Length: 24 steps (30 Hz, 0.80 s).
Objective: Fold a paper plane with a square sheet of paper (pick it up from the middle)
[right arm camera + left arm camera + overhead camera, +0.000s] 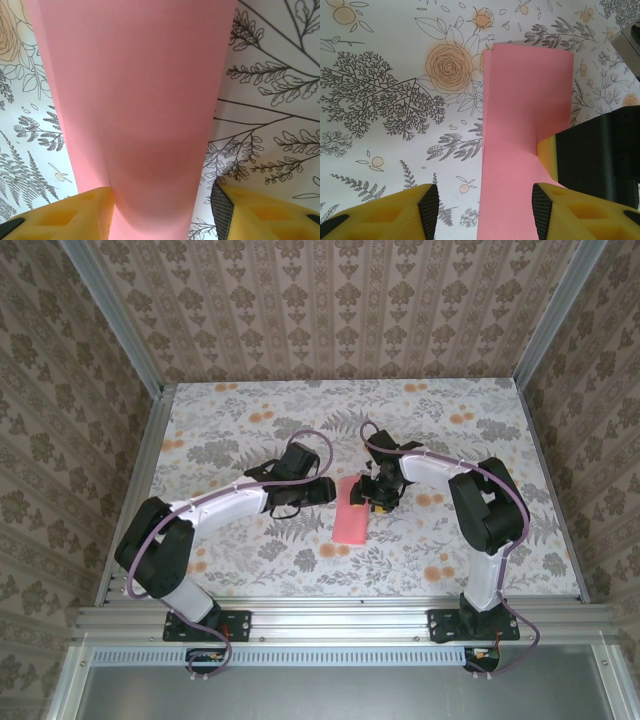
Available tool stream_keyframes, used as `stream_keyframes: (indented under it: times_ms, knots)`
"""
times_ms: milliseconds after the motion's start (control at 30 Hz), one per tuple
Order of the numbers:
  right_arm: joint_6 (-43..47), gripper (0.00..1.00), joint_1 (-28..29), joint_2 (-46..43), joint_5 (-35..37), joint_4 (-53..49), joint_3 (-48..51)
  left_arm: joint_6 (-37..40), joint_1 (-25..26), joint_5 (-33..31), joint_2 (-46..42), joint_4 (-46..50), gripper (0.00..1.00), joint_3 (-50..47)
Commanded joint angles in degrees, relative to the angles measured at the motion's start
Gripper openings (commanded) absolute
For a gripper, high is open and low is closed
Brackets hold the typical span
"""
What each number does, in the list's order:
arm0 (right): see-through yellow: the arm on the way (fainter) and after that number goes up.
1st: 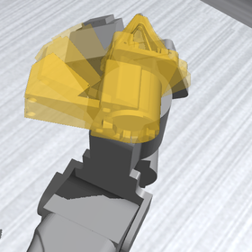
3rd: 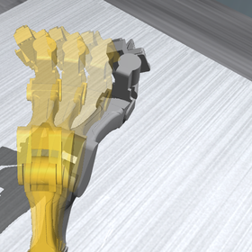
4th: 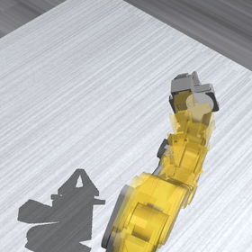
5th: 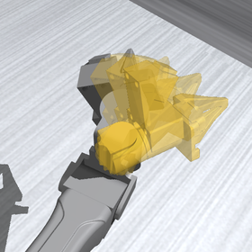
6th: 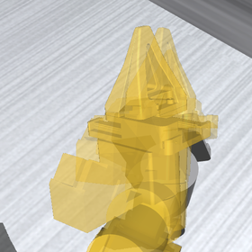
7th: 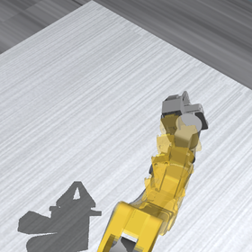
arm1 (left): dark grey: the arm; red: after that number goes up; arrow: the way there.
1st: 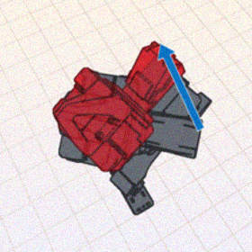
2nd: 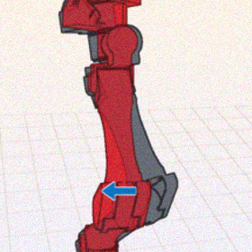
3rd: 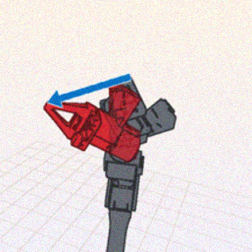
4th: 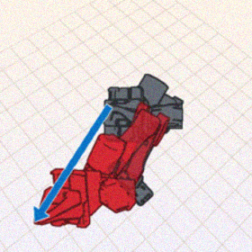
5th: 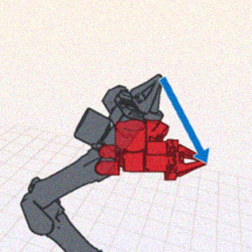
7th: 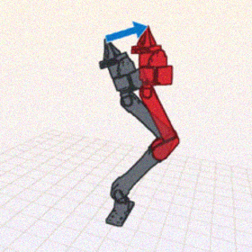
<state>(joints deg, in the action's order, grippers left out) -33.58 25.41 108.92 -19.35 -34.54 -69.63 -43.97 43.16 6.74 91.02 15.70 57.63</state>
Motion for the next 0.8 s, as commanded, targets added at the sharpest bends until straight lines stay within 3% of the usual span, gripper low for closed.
stream_keyframes:
  times_ms: [0,767]
  knots:
    - [2.3,0.57,0.9,1.7,1.1,-2.9,-1.2,0.6,0.5,0.7,0.8,-0.8,0.55,1.3]
    - [5.0,0.56,1.0,4.6,2.9,-5.7,-3.1,0.6,0.6,1.3,1.7,-0.8,0.53,1.6]
